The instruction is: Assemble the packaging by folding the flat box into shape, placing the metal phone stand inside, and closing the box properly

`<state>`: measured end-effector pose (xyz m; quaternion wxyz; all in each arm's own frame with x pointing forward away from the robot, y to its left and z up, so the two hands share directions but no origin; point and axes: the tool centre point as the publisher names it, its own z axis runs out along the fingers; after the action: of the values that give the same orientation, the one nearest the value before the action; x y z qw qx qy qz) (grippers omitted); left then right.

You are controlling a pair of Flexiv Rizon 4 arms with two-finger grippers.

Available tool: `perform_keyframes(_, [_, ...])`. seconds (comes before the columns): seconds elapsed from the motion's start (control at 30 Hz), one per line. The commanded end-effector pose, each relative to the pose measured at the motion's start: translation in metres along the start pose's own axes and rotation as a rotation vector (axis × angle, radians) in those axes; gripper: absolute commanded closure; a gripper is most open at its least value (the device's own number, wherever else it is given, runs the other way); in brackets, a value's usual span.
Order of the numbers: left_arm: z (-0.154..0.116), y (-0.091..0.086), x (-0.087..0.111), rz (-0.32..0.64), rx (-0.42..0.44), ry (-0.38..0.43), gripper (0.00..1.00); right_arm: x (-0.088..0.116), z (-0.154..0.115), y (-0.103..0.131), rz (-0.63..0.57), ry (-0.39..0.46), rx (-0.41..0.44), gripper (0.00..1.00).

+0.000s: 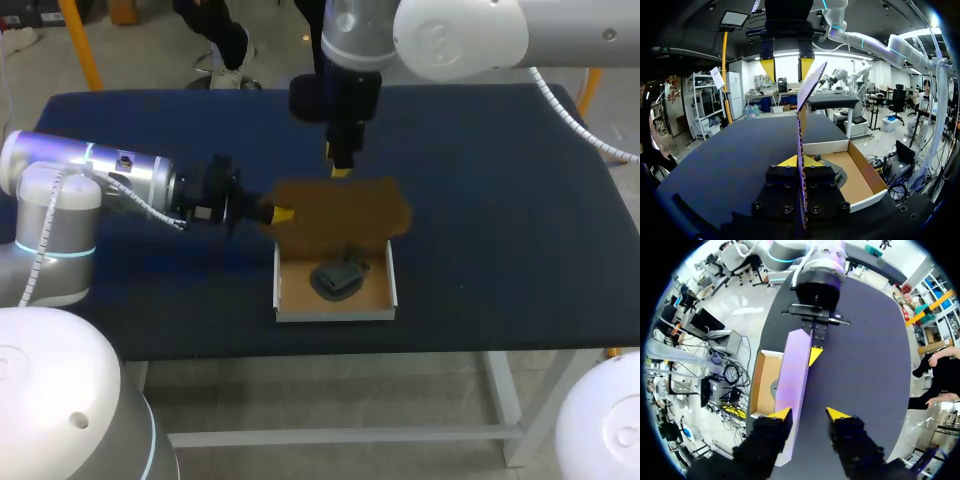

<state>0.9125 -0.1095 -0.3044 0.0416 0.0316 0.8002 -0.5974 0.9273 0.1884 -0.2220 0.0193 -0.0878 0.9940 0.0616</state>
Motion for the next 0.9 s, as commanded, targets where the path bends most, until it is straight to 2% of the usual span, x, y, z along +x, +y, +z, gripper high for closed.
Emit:
perform_keyframes(0.03, [0.000,0.000,0.000,0.001,0.002,0.000,1.00,0.005,-0.001,0.002,-0.002,-0.002,0.006,0.54])
perform_keyframes(0.73, [0.000,0.000,0.000,0.001,0.002,0.000,1.00,0.024,0.010,0.005,-0.009,0.006,0.012,0.52])
perform_keyframes(0.9, [0.000,0.000,0.000,0.001,0.002,0.000,1.00,0.026,0.014,0.005,-0.009,0.013,0.011,0.47])
